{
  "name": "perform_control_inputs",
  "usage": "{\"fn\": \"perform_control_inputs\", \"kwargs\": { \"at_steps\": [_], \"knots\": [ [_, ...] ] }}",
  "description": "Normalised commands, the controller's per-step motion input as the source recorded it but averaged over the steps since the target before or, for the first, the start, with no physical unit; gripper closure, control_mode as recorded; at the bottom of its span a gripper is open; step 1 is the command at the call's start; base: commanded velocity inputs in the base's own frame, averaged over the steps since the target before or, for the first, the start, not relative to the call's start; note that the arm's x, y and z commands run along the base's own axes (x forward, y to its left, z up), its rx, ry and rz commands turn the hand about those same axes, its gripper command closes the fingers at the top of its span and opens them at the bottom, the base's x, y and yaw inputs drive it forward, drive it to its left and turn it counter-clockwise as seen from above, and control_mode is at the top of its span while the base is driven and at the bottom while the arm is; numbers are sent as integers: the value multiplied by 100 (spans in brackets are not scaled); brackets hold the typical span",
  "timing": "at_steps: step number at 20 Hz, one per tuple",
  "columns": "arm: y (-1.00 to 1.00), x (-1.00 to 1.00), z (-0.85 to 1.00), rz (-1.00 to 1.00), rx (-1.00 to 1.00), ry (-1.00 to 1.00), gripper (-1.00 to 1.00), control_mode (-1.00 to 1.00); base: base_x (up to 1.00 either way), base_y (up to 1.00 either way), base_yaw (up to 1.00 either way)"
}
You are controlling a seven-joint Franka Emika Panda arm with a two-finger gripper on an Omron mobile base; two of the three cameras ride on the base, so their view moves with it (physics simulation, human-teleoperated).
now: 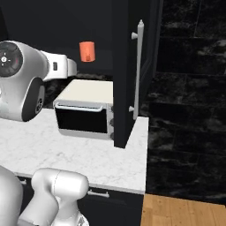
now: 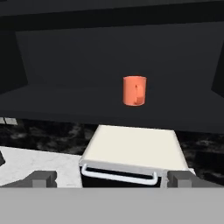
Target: Gather all objects into one cabinet and sort the glasses and bowls to opposite sides.
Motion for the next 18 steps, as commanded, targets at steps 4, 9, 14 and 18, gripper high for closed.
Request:
{"fn": "perform_control_inputs", "kwargs": {
  "at_steps": [4,9,14,18],
  "knots": [
    [0,49,18,0,0,0,-100,-100,0,0,0],
    [0,52,5,0,0,0,-100,-100,0,0,0],
    [-10,45,-6,0,0,0,-100,-100,0,0,0],
    [-24,62,-30,0,1,0,-100,-100,0,0,0]
  ]
}}
